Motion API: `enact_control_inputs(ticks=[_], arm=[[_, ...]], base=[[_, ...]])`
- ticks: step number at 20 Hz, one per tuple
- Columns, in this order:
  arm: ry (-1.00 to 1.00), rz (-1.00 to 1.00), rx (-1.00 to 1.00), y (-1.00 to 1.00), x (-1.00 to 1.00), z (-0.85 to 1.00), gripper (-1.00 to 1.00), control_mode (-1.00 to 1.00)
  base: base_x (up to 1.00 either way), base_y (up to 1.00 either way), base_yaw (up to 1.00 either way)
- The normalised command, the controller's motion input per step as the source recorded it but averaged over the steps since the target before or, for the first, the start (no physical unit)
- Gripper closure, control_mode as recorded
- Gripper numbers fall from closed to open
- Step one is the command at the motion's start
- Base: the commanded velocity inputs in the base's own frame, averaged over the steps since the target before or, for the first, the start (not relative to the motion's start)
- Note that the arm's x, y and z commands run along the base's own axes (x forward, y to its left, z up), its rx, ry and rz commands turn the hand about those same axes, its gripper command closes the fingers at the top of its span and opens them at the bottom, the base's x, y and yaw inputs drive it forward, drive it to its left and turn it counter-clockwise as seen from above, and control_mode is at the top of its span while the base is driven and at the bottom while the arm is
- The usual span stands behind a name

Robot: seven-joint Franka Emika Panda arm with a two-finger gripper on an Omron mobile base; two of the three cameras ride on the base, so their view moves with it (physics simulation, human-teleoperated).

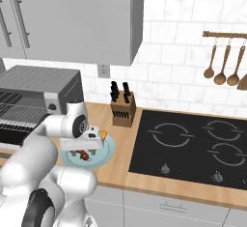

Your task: Pick up the kebab skewer and baguette bread, and place them inside the toaster oven. Close the toaster oven door and start by setting the timer.

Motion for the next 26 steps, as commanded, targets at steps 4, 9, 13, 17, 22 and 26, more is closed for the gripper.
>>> enact_control_inputs(ticks=[4, 9, 13, 17, 22, 26], arm=[[0.00, 0.02, 0.00, 0.00, 0.08, -0.42, -1.00, -1.00], [0.00, 0.03, 0.00, 0.00, 0.15, -0.34, -1.00, -1.00], [-0.01, 0.04, 0.00, 0.00, 0.16, -0.21, -1.00, -1.00], [-0.02, 0.06, 0.00, 0.04, 0.01, -0.27, -1.00, -1.00], [-0.03, 0.08, 0.00, 0.00, 0.03, -0.17, -1.00, -1.00], [-0.01, 0.04, 0.00, 0.02, -0.01, -0.08, 1.00, -1.00]], base=[[0.00, 0.00, 0.00], [0.00, 0.00, 0.00], [0.00, 0.00, 0.00], [0.00, 0.00, 0.00], [0.00, 0.00, 0.00], [0.00, 0.00, 0.00]])
